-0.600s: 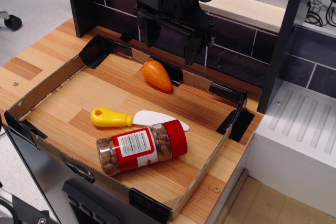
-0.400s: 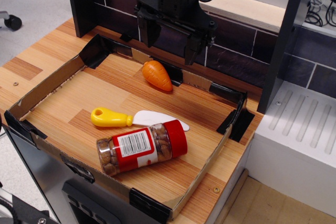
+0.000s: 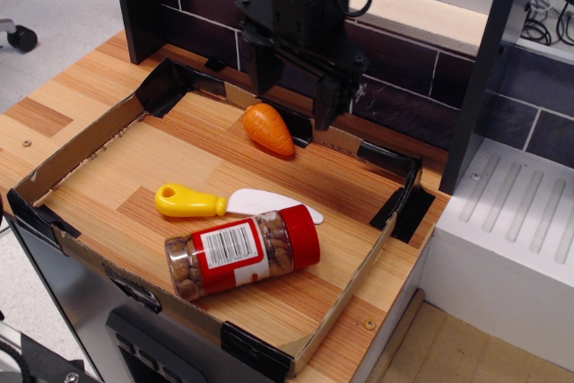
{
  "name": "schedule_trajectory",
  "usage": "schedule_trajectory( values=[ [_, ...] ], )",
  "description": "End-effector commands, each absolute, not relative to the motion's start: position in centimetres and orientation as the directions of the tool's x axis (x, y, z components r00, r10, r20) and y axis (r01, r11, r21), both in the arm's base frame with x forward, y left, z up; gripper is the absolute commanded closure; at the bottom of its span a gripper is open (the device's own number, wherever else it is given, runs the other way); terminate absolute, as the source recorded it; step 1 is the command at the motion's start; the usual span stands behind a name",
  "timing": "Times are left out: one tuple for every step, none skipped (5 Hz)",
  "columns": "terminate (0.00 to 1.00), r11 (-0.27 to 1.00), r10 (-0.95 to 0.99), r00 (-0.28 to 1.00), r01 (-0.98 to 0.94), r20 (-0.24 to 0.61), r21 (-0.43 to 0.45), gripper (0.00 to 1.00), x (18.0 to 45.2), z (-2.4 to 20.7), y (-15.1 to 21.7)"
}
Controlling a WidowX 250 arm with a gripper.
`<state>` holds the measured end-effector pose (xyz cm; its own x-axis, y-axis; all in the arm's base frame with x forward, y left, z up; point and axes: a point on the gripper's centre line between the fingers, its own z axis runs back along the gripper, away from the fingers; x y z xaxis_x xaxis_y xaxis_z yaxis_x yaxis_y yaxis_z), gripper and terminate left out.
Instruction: Upright basil bottle
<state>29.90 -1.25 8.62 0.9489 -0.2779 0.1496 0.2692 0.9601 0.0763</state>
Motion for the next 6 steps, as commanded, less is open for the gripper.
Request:
schedule_trajectory(
  values=[
    [0.00, 0.730, -0.678, 0.717, 0.683, 0.159, 0.032, 0.00, 26.6, 9.8, -3.4],
    [0.00, 0.613, -0.787, 0.605, 0.789, 0.122, 0.039, 0.00, 25.0, 8.9, -3.9],
    [0.00, 0.621, -0.783, 0.613, 0.778, 0.104, 0.095, 0.00, 24.1, 7.6, -4.3],
    [0.00, 0.636, -0.772, 0.629, 0.760, 0.093, 0.137, 0.00, 23.8, 6.6, -4.3],
    [0.00, 0.651, -0.758, 0.648, 0.743, 0.079, 0.152, 0.00, 23.6, 5.5, -4.6],
    [0.00, 0.654, -0.753, 0.655, 0.735, 0.061, 0.178, 0.00, 23.6, 4.9, -4.5]
  ],
)
